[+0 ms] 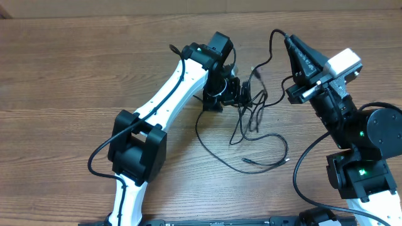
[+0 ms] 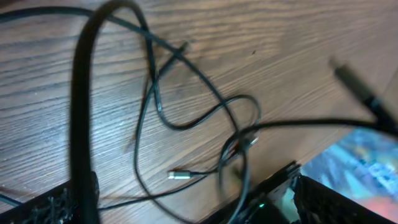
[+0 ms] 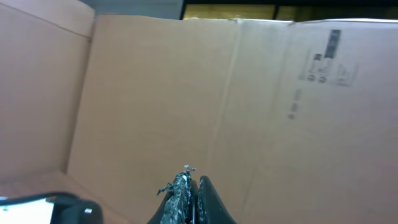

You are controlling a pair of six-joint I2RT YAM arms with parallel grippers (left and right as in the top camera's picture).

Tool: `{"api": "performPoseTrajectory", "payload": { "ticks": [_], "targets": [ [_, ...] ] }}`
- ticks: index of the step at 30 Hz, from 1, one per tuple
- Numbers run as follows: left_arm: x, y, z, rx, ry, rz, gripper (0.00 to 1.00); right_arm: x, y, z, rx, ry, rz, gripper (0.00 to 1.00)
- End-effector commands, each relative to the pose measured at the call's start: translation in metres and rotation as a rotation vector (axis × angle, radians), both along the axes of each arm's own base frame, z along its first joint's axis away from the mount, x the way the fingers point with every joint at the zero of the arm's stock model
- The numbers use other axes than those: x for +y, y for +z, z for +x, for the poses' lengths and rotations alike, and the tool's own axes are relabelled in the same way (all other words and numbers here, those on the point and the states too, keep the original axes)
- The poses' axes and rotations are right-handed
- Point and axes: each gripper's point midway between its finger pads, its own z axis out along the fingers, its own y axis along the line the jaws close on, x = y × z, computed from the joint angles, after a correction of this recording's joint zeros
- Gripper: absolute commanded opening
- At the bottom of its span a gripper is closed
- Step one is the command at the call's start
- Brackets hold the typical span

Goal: Untangle cables

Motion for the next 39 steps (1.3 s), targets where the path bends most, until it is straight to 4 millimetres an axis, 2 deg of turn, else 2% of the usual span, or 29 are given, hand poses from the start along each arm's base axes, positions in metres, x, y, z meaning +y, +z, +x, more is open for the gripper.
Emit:
{"api": "performPoseTrajectory", "payload": {
  "ticks": [1,18,39],
  "targets": [
    [0.004,-0.016,-0.006,-0.017,-0.088,0.035,1.00,-0.012,0.014,-0.003,-0.035,-0.055,0.025,0.04],
    [0.066,-0.037,-0.008,-0.042,-0.080,0.386,1.00,-0.078,0.017,0.015,-0.042,-0.287,0.036,0.04],
    [0.071,-0.038,-0.003,-0.068,-0.077,0.421,1.00,-0.166,0.014,0.019,-0.037,-0.561,0.035,0.04]
  ]
}}
